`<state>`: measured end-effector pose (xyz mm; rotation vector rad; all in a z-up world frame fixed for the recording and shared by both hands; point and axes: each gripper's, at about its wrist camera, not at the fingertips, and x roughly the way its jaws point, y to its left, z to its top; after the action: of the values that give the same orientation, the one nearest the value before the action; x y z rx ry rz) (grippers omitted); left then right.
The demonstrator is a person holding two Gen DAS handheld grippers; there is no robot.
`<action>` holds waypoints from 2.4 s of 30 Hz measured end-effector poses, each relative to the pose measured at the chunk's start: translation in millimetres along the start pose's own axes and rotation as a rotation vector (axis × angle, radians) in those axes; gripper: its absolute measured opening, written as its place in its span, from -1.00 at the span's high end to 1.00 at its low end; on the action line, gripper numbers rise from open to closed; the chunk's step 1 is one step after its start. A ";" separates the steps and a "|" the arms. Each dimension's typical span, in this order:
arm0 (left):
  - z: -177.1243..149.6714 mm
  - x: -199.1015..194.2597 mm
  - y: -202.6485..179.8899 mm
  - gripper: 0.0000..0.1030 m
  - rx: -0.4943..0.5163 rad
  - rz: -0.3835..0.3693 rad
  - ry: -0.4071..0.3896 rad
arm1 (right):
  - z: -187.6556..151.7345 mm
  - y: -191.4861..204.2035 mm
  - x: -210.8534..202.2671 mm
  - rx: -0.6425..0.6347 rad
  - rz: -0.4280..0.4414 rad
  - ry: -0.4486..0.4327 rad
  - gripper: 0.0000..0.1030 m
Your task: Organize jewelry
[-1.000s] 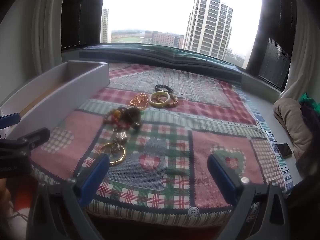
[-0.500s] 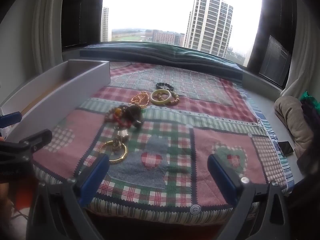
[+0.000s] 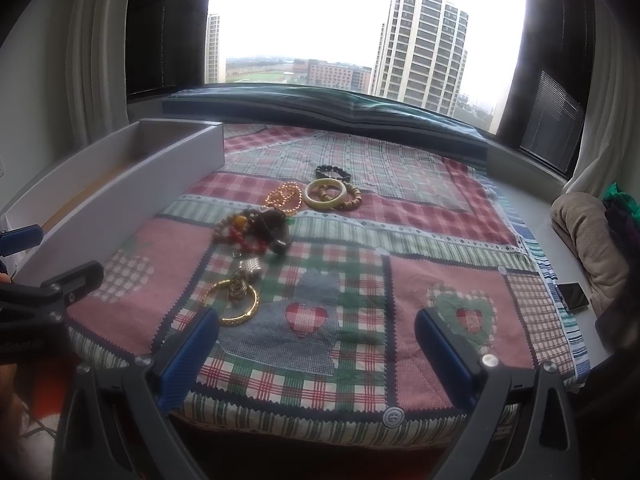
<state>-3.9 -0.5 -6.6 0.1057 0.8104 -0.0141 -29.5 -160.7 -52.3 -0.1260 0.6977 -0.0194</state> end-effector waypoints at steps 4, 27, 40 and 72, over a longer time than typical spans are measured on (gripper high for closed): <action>-1.6 0.0 -0.1 -0.99 0.005 0.002 0.006 | 0.0 0.8 -1.1 0.000 0.001 -0.001 -0.94; -5.2 11.1 8.5 -0.99 -0.024 -0.056 0.047 | -2.7 -3.5 -2.6 0.031 0.006 -0.012 -0.94; -8.7 18.5 -1.7 -0.99 0.010 -0.077 0.065 | -6.1 -4.9 3.5 0.042 0.029 0.002 -0.94; -14.8 32.5 -8.5 -0.99 0.014 -0.118 0.111 | -12.7 -5.2 18.2 0.085 0.098 0.076 -0.94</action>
<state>7.4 -6.6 -41.0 0.0724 0.9270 -0.1266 -23.5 -168.4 -73.0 -0.0091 0.7774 0.0403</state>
